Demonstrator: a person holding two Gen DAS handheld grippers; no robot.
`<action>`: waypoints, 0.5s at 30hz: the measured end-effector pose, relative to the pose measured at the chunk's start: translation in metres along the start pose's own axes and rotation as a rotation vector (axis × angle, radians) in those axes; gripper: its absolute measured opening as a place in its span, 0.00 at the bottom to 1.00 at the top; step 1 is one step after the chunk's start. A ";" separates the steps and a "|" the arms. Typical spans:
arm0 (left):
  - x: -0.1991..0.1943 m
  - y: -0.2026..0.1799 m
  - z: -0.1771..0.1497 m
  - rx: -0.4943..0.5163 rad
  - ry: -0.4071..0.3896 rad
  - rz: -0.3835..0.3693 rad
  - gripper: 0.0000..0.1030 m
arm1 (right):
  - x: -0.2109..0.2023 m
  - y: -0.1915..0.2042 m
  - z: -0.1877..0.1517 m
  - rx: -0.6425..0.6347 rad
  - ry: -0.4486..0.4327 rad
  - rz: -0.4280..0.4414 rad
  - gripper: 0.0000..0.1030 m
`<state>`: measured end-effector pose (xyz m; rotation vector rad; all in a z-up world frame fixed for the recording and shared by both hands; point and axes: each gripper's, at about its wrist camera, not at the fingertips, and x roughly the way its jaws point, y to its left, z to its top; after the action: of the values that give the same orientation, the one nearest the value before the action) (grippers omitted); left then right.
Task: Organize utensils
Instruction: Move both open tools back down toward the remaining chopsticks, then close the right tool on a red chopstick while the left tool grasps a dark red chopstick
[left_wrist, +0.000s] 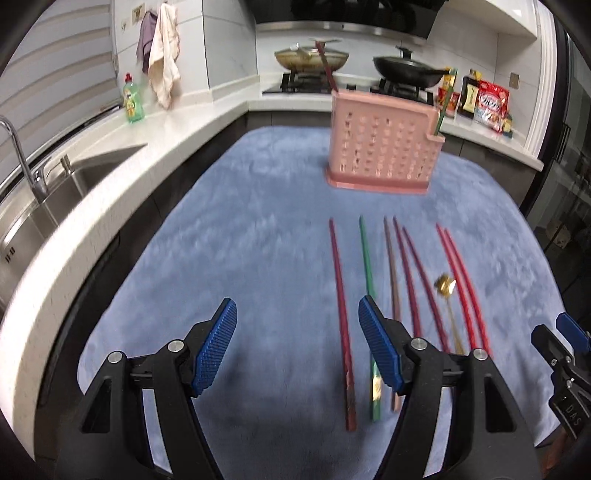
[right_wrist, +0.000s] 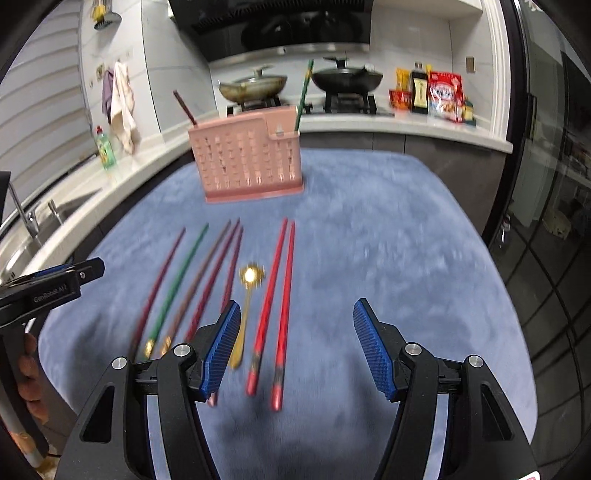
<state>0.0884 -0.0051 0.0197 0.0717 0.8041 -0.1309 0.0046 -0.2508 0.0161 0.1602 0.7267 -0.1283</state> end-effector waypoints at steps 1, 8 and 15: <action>0.002 0.000 -0.005 -0.002 0.006 -0.001 0.63 | 0.002 0.000 -0.005 0.003 0.010 -0.002 0.58; 0.007 0.001 -0.025 -0.015 0.039 -0.009 0.63 | 0.017 0.002 -0.026 0.002 0.059 0.000 0.38; 0.013 0.002 -0.036 -0.015 0.068 -0.015 0.63 | 0.029 0.007 -0.035 -0.009 0.090 0.009 0.21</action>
<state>0.0714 -0.0005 -0.0144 0.0567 0.8740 -0.1371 0.0044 -0.2386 -0.0287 0.1614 0.8161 -0.1097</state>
